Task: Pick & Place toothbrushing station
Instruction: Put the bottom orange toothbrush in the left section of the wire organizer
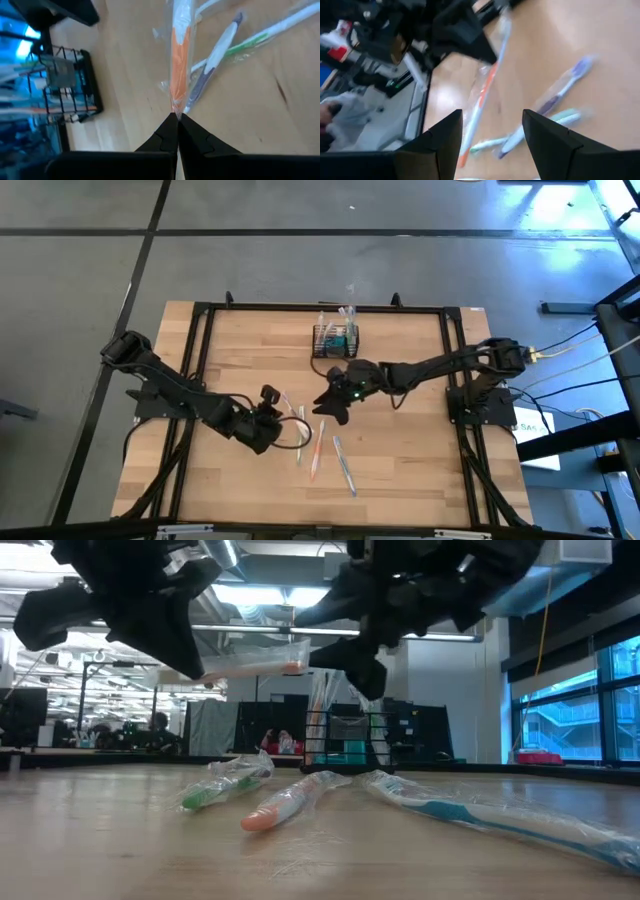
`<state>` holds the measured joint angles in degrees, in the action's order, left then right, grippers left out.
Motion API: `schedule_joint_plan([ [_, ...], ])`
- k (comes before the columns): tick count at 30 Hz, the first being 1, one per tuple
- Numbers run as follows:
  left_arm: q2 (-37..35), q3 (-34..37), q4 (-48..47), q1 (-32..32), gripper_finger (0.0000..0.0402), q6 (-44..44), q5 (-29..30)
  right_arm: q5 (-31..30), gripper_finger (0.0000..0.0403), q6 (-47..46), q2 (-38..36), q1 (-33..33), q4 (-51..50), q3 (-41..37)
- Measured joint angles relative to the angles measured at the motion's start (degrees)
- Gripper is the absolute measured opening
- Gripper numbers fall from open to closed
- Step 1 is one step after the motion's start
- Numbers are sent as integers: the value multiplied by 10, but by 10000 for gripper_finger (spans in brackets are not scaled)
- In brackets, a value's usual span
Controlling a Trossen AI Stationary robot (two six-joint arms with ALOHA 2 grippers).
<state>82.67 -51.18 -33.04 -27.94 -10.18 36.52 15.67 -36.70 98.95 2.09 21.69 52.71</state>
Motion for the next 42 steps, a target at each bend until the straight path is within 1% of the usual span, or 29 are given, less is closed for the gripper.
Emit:
schedule_joint_plan([
  [3,0,0,9,0,2,-40,11,30,210,-2,25,2,1,23],
  [9,0,0,25,0,2,-88,49,52,210,-2,58,3,-10,45],
  [12,0,0,29,2,2,-108,50,65,210,-3,66,4,-7,47],
  [19,0,0,36,22,2,-141,50,65,210,-6,68,11,-7,47],
  [23,0,0,61,37,2,-145,50,64,210,-4,68,17,-8,47],
  [29,0,0,92,44,2,-187,49,50,204,-3,68,19,-11,47],
  [31,0,0,93,45,2,-190,45,40,190,-3,68,19,-21,47],
  [34,0,0,93,45,2,-191,44,39,154,-3,68,18,-24,47],
  [39,0,0,92,45,2,-190,43,39,75,-3,68,18,-24,47],
  [42,0,0,93,44,2,-173,42,32,30,-3,68,18,-36,45],
])
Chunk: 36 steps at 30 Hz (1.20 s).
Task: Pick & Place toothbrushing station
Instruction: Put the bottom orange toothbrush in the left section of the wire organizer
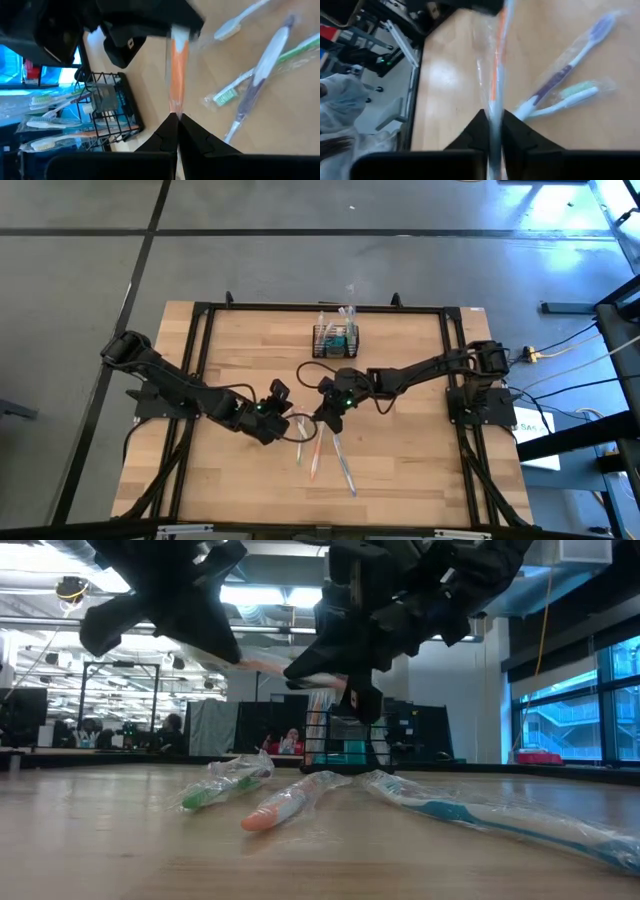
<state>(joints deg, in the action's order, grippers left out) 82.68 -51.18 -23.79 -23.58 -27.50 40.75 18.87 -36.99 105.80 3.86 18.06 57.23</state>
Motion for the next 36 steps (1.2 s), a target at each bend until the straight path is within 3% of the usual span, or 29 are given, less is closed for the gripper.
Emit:
schedule_joint_plan([
  [15,0,0,10,1,11,43,-18,-34,30,28,0,-1,-16,0],
  [24,0,0,11,1,97,48,-47,-45,30,34,-1,-1,-16,1],
  [29,0,0,10,3,156,101,-46,-45,30,42,-1,-9,-32,1],
  [36,0,0,0,13,207,197,14,-65,31,62,-18,-29,-116,2],
])
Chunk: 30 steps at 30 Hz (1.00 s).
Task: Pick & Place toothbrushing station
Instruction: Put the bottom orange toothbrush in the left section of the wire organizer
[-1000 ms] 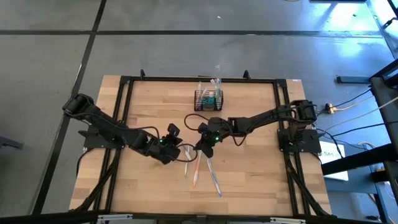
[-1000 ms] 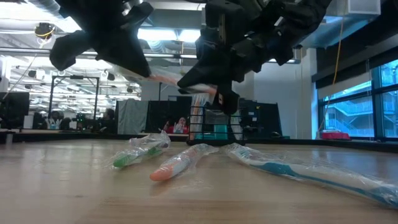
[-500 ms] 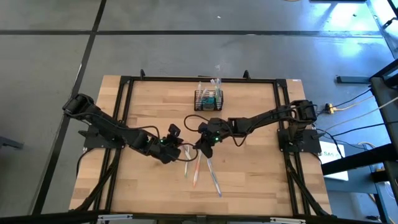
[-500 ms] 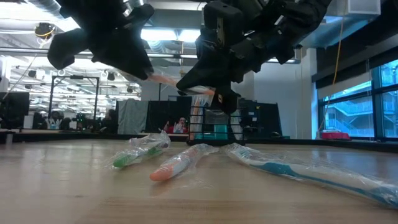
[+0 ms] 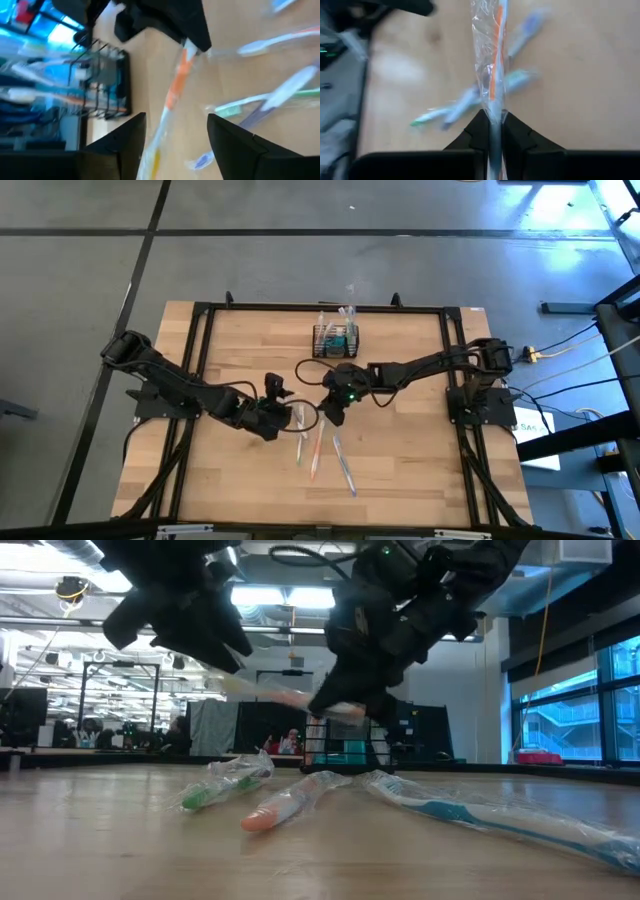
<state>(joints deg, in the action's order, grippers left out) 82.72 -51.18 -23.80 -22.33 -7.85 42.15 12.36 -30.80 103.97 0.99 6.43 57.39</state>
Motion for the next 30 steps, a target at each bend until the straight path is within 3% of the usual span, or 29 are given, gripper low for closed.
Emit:
schedule_joint_plan([
  [9,-13,0,-57,35,201,55,-4,-125,31,36,-68,-10,-144,0],
  [16,-54,0,-82,86,187,93,-84,-162,31,60,-122,-9,-205,0],
  [26,-105,0,-76,150,182,97,-151,-271,31,66,-183,-7,-328,-1],
  [30,-106,26,-18,169,182,97,-176,-294,31,69,-201,5,-326,-24],
])
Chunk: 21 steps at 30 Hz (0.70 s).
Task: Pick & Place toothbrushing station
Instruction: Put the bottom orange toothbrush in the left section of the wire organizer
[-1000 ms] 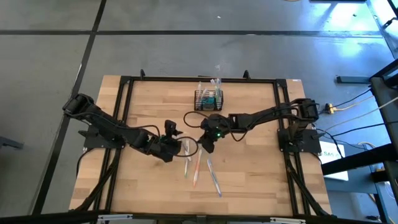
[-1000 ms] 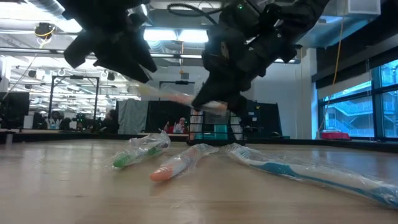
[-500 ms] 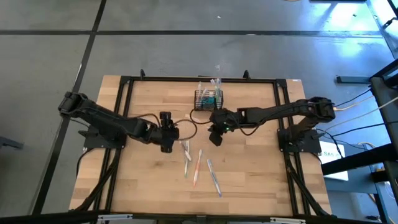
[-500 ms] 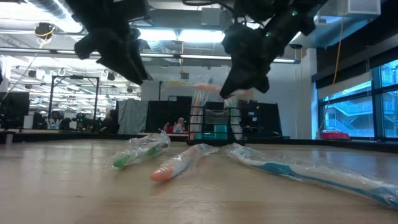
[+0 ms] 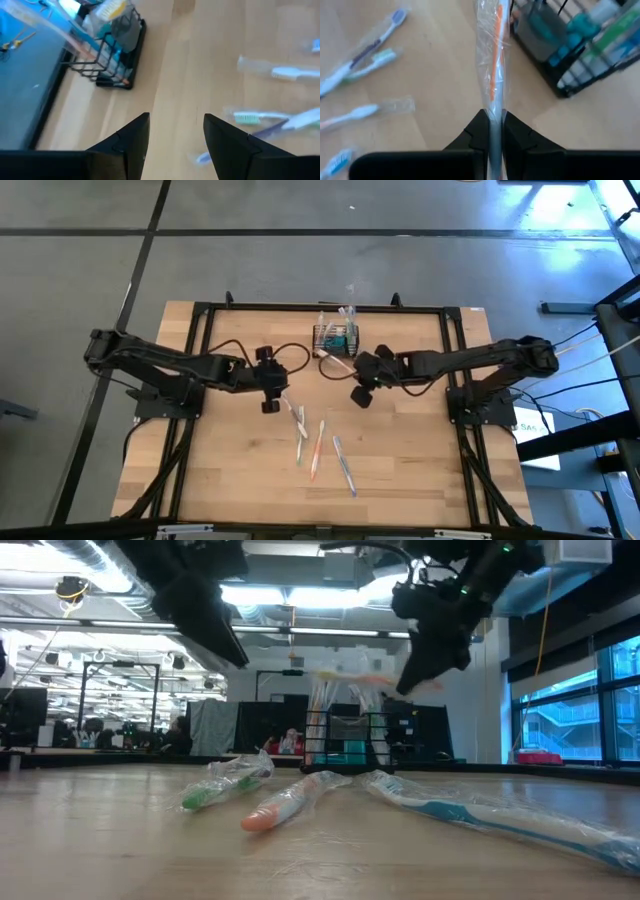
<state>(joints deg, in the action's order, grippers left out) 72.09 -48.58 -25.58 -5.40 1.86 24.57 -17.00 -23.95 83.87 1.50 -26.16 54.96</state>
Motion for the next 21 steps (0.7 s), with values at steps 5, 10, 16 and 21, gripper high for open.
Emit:
schedule_joint_plan([
  [5,0,67,127,20,182,-12,-52,-1,31,-28,-25,19,71,-68],
  [10,0,115,243,40,182,-16,-66,-1,31,-39,-46,30,169,-125],
  [16,0,139,378,63,182,-33,-123,1,31,11,-51,31,327,-167],
  [21,0,139,431,81,182,-32,-129,2,31,58,-49,31,452,-187],
])
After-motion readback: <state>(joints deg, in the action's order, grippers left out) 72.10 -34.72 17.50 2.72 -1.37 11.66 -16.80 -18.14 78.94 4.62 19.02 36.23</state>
